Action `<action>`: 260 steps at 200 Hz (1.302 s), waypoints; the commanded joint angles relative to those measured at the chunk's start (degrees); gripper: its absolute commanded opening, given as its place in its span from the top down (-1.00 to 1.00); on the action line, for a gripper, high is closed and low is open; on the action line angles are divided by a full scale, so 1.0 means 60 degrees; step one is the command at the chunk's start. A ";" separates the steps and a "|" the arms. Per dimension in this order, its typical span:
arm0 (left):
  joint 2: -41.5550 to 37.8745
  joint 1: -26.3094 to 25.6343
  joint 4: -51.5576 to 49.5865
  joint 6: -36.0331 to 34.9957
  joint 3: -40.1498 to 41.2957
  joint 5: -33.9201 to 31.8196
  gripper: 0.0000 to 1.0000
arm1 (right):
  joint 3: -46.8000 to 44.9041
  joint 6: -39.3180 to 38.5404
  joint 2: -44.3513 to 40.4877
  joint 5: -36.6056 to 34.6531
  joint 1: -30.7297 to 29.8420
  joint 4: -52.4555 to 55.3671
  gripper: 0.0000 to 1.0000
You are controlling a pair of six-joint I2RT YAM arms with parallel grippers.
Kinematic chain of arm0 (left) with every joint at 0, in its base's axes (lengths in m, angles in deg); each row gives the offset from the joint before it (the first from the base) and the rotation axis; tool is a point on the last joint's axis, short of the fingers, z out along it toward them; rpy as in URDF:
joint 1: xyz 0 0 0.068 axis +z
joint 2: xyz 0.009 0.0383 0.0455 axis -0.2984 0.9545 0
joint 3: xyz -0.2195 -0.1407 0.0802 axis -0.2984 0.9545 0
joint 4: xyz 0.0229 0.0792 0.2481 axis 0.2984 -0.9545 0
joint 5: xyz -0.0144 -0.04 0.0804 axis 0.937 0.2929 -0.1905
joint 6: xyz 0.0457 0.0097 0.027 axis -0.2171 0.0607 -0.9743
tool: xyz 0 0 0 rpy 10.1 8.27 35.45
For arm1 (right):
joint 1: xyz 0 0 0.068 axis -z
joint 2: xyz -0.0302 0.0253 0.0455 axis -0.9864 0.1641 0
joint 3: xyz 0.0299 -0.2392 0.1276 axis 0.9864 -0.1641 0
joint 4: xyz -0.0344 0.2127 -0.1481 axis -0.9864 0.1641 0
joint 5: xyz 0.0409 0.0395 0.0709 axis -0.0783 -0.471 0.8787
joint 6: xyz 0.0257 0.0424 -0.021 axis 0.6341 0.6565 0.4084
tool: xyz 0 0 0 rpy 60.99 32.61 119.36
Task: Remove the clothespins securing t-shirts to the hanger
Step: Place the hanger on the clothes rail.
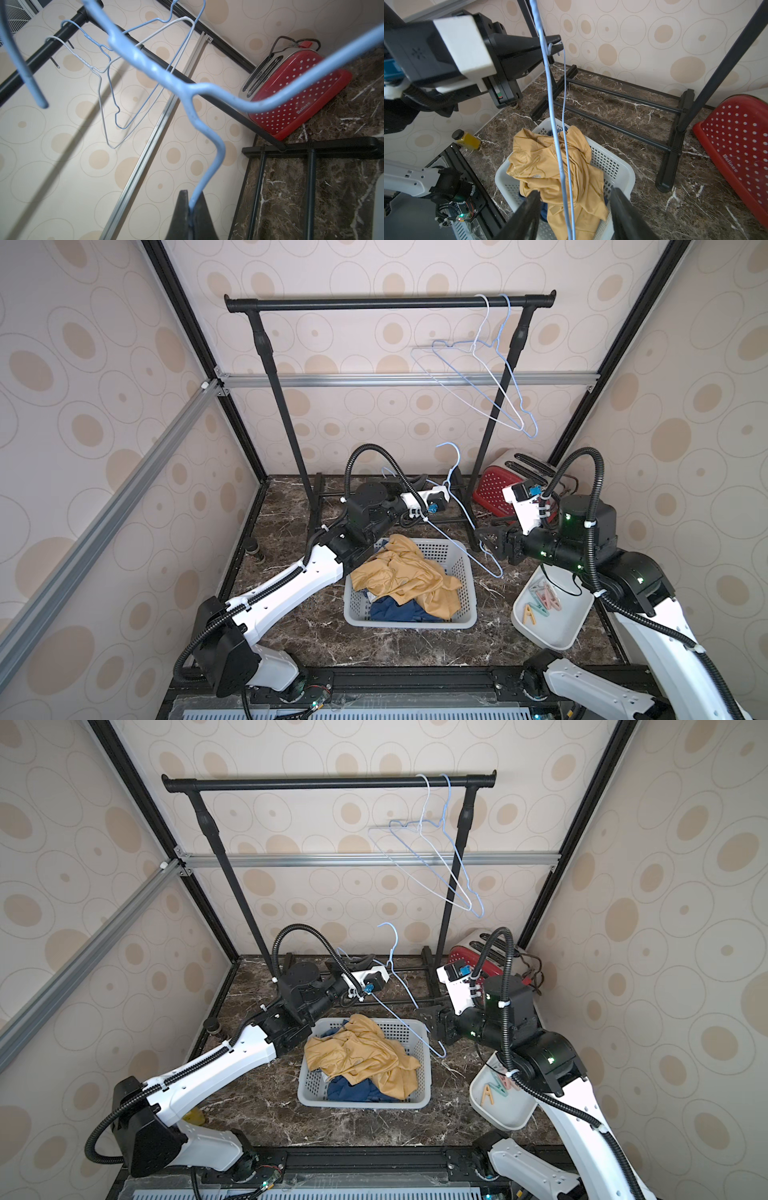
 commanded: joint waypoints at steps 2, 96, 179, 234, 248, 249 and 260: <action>-0.0337 0.0294 0.0106 0.0708 -0.0050 0.0162 1.00 | -0.0158 -0.0023 -0.0238 0.0142 -0.0098 0.0371 -0.12; -0.0399 0.0742 -0.0093 0.1616 -0.0040 0.0510 1.00 | -0.0631 -0.0318 -0.0489 0.0372 -0.0096 0.0666 -0.06; -0.0373 0.0747 -0.0153 0.1702 -0.0050 0.0614 1.00 | -0.0522 -0.0101 0.0049 0.0532 -0.0113 -0.0056 0.45; -0.0319 0.0739 -0.0146 0.1732 -0.0047 0.0702 1.00 | -0.0408 -0.0124 0.0226 0.0498 -0.0118 -0.0197 0.55; -0.0299 0.0747 -0.0162 0.1744 -0.0060 0.0746 1.00 | -0.0330 -0.0128 0.0290 0.0491 -0.0117 -0.0196 0.61; -0.0298 0.0747 -0.0165 0.1753 -0.0062 0.0753 1.00 | -0.0325 -0.0128 0.0288 0.0493 -0.0117 -0.0196 0.61; -0.0285 0.0735 -0.0168 0.1783 -0.0065 0.0790 1.00 | -0.0291 -0.0146 0.0356 0.0515 -0.0128 -0.0197 0.68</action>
